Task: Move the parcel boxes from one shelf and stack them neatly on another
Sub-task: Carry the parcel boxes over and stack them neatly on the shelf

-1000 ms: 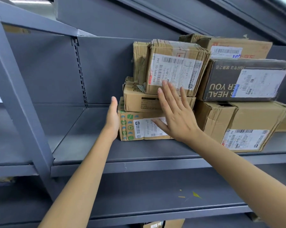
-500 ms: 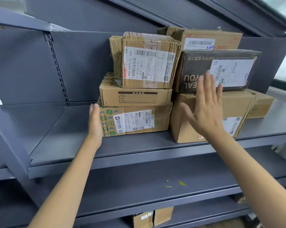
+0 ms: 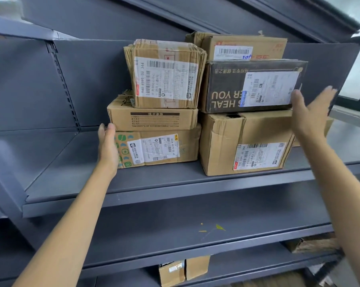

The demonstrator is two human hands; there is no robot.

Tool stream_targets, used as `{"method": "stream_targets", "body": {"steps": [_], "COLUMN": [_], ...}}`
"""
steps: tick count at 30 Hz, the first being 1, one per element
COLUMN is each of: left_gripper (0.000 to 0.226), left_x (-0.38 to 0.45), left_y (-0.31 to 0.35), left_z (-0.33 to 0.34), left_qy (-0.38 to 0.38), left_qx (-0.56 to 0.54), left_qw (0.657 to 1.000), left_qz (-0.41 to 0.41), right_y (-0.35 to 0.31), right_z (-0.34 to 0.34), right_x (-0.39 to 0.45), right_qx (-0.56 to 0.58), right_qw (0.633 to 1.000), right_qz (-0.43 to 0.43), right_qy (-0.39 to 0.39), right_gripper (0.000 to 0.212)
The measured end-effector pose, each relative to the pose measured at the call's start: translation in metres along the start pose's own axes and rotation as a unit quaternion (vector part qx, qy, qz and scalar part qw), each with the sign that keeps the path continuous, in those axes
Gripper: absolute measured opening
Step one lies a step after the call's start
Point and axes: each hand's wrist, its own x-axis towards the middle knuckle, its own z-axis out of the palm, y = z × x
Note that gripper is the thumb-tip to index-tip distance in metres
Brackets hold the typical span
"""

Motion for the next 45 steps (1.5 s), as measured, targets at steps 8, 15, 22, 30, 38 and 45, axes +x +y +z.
{"method": "stream_targets", "body": {"steps": [8,15,22,30,38,45], "left_gripper": [0.023,0.04,0.01,0.027,0.064,0.078], "left_x": [-0.004,-0.01,-0.019,-0.028,-0.043,-0.072], "left_y": [0.006,0.014,0.018,0.021,0.038,0.042], "left_z": [0.015,0.019,0.032,0.046,0.042,0.098], "left_qy": [0.041,0.066,0.082,0.107,0.087,0.051], "left_qx": [0.025,0.183,0.188,0.291,0.39,0.388], "left_qw": [0.999,0.978,0.976,0.95,0.914,0.908], "left_qz": [0.008,0.073,0.074,0.037,0.066,0.146], "right_y": [0.015,0.024,0.029,0.029,0.033,0.047], "right_z": [0.003,0.003,0.005,0.005,-0.003,0.004], "right_x": [0.018,0.021,0.026,0.025,0.026,0.012], "right_qx": [0.067,0.108,0.119,0.137,0.188,0.235], "right_qw": [0.989,0.983,0.981,0.979,0.968,0.962], "right_qz": [-0.018,-0.029,-0.028,-0.039,-0.001,0.033], "right_qy": [-0.134,-0.144,-0.15,-0.148,-0.164,-0.134], "right_gripper": [0.041,0.04,0.042,0.043,0.084,0.077]}}
